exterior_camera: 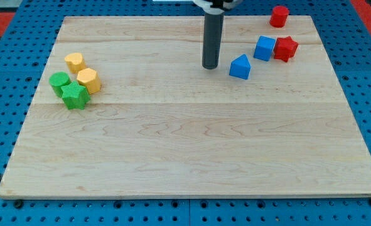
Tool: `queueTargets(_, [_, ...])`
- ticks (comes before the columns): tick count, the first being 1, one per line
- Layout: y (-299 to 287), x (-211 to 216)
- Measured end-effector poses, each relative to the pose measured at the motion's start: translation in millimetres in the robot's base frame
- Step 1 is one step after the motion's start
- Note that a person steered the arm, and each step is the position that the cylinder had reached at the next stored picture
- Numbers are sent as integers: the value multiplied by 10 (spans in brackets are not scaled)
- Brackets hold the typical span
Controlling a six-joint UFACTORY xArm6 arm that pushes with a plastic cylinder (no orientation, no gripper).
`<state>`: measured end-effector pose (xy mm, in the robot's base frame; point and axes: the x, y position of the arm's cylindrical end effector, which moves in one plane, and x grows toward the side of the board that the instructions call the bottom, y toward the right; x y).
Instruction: Push the red star into the blue triangle
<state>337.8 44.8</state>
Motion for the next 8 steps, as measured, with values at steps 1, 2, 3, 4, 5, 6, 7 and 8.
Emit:
queueTargets(1, [609, 34])
queueTargets(2, [1185, 408])
queueTargets(3, [717, 118])
queueTargets(4, [264, -439])
queueTargets(5, [275, -855])
queueTargets(6, [900, -889])
queueTargets(7, [1630, -569])
queueTargets(8, [1602, -372])
